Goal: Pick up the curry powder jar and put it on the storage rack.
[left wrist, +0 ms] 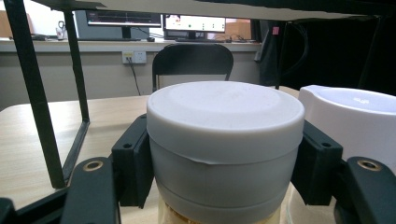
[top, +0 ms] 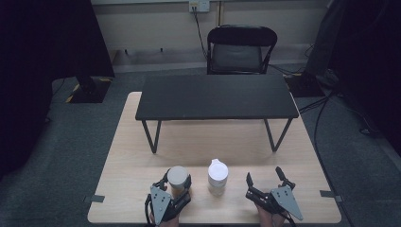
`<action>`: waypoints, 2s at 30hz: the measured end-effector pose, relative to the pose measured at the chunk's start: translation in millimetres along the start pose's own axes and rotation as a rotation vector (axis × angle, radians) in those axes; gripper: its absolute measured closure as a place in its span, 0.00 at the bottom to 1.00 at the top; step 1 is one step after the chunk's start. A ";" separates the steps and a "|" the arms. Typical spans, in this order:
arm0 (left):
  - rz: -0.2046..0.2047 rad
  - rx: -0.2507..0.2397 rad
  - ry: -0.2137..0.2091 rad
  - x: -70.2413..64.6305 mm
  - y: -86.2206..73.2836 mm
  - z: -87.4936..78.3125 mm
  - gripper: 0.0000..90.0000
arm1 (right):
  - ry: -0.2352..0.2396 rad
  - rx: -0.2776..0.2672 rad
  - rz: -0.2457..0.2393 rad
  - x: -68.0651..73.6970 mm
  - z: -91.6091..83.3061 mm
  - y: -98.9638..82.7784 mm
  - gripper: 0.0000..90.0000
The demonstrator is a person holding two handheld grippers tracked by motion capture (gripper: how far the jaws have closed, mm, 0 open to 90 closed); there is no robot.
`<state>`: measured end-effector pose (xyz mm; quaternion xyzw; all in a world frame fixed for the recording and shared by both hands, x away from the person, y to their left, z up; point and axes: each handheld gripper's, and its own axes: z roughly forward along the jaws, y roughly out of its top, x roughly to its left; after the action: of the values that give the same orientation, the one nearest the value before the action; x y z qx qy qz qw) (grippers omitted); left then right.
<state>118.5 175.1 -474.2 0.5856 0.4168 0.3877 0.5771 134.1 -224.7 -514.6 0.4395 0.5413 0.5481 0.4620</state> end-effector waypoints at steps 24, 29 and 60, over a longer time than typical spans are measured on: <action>0.009 0.006 -0.032 8.0 10.2 3.1 0.38 | 0.001 0.000 0.002 -0.4 -0.1 0.0 0.00; 0.005 0.007 -0.034 8.4 12.5 4.5 0.38 | 0.006 0.002 0.003 -1.2 0.2 0.4 0.00; 0.029 -0.040 -0.074 14.4 50.4 17.6 0.38 | 0.005 0.006 0.004 -1.3 0.5 1.1 0.00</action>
<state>142.1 183.0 -424.7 0.5938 0.3787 0.3826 0.5980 134.8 -225.9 -513.4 0.4406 0.5433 0.5485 0.4580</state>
